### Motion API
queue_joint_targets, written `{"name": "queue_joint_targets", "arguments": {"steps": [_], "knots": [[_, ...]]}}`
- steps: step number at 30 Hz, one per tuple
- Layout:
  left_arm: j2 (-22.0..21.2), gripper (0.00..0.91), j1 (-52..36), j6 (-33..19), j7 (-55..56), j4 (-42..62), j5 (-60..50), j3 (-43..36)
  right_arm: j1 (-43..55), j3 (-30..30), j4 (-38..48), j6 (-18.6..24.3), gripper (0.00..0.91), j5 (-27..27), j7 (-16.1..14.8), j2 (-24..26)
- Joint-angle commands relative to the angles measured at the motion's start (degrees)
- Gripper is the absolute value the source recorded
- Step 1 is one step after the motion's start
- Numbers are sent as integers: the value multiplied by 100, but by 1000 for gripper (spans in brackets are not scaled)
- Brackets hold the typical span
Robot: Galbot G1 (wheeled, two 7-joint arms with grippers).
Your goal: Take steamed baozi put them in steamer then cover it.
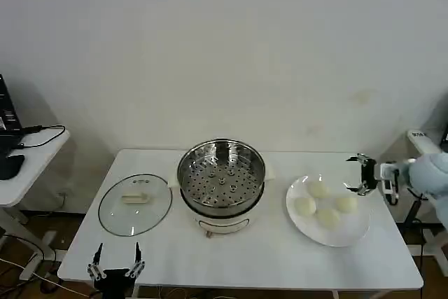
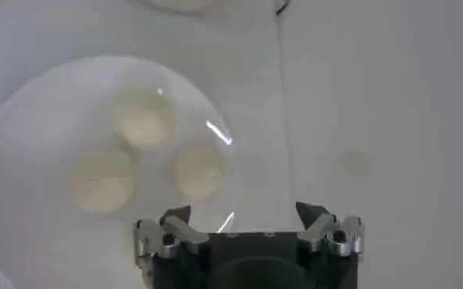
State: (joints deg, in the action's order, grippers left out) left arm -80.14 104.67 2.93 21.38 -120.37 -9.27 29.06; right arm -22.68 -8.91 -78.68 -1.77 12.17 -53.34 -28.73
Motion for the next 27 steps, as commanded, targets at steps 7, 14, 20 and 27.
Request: {"name": "queue_joint_targets", "arguments": {"steps": [7,14,20,27], "knots": [[-78,907,6,-59,-8,3,-13,24,2421,-2870,1791,168,907,-200,-1080,-885],[-101,907,36,-109,-8,0,-8,92,2291,-2857,2315,190,907,-40,-910,-1445],[-82,907,40,-123,-15,-1,-4,159,2226,-2780,2672,194,907,-17,-794,-1817],[-109,907,53,-149,-14,20,10,202,2191,-2774,2999,301,907,312,-706,-2080]]}}
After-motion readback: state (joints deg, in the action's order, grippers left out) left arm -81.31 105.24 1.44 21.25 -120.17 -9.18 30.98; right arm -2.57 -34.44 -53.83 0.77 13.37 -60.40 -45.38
